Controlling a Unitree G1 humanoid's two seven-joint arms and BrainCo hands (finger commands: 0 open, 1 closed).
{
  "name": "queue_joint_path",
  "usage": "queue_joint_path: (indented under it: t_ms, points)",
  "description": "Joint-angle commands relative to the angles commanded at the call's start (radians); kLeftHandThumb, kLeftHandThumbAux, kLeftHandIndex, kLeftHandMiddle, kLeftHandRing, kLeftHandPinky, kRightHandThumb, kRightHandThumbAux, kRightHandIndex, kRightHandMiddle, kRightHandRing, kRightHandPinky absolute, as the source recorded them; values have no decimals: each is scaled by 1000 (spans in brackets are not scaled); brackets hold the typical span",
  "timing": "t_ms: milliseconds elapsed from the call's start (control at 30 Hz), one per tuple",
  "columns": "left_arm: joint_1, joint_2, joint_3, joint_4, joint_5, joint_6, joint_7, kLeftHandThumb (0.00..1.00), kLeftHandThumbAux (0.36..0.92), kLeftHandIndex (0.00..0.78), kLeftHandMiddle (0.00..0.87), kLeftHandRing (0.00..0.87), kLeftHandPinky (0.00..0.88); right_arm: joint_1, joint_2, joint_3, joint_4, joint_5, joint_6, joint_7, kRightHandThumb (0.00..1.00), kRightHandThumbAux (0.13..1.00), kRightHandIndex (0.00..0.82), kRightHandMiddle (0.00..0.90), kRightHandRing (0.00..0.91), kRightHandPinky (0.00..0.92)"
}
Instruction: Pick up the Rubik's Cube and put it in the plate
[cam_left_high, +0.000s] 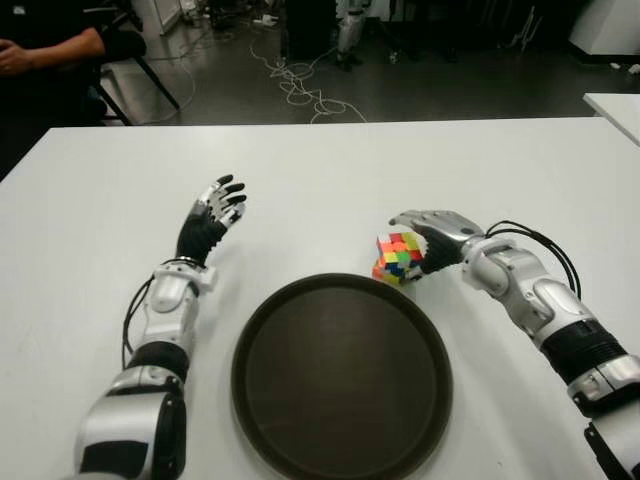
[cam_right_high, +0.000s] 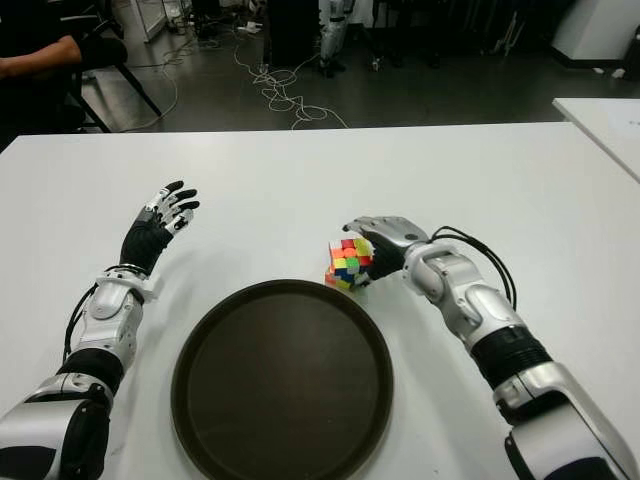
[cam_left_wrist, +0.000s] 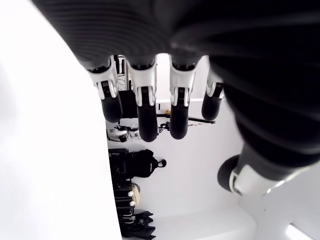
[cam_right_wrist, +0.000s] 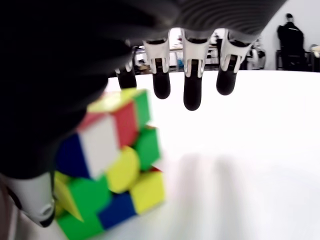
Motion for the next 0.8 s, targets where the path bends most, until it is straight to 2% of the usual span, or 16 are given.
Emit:
queue_joint_path:
  t_ms: [533, 800]
  points:
    - [-3, 0, 0, -1, 0, 10, 0, 38, 647, 115, 194, 164, 114, -28, 2, 3, 61, 2, -14, -35, 0, 659, 107, 134, 141, 129]
    - [-3, 1, -1, 1, 1, 7, -1, 43, 634, 110, 185, 157, 119, -40, 6, 6, 98, 3, -28, -63, 0, 667, 113, 148, 164, 161]
